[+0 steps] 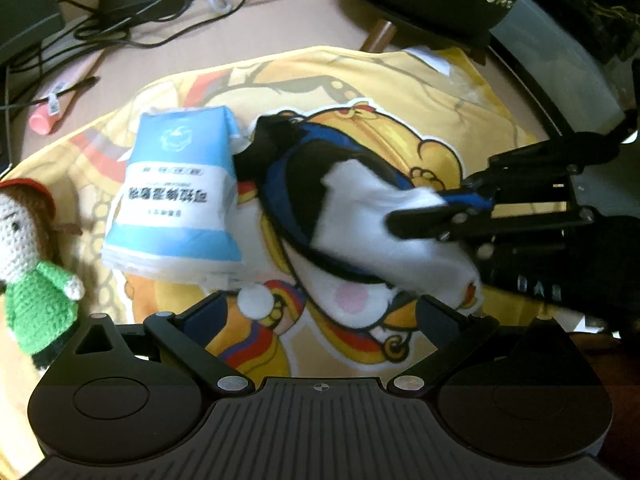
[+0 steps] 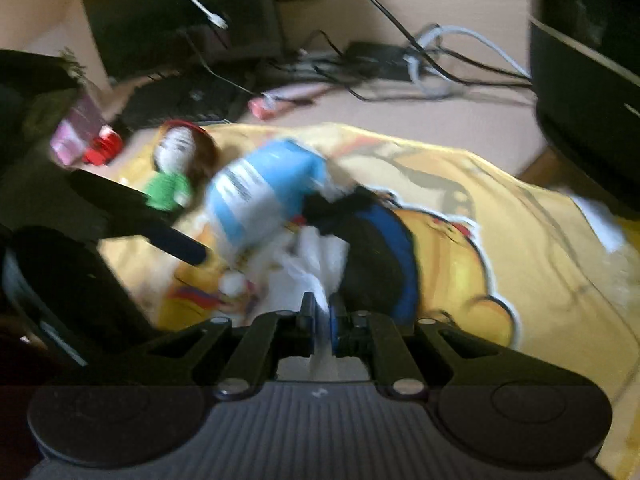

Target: Clean container

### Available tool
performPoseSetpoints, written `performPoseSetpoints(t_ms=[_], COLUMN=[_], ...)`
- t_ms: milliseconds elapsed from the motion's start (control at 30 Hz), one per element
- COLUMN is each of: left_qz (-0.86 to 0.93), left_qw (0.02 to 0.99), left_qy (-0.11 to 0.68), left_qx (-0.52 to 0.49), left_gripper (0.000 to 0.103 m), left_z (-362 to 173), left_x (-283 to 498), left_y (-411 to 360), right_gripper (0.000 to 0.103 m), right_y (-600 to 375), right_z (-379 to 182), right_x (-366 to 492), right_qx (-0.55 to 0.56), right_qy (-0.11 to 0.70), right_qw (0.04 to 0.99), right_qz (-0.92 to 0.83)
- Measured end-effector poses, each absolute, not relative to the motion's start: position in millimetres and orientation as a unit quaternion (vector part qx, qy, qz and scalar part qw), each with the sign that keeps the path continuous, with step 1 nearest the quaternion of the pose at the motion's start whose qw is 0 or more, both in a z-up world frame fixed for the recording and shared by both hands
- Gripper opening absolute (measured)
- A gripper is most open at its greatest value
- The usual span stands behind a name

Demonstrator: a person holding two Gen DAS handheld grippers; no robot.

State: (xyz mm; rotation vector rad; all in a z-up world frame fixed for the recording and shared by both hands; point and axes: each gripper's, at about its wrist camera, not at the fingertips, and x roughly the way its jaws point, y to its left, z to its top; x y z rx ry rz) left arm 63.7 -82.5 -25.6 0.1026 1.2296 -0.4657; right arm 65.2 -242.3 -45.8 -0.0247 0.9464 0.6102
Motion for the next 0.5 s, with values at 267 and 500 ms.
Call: performPoseSetpoints(t_ms=[267, 500], left_qz=[-0.188, -0.107], left_qw=[0.830, 0.911], left_qy=[0.525, 0.395], left_qx=[-0.001, 0.043], left_gripper=[0.102, 0.102], left_z=[-7, 15], left_x=[59, 40], left_y=[-51, -46], right_gripper=[0.008, 0.008], right_y=[-262, -243], right_z=[-39, 3], right_x=[81, 122], right_qx=[-0.024, 0.087], right_qy=[0.433, 0.367], right_qw=[0.869, 0.871], right_qz=[0.238, 0.315])
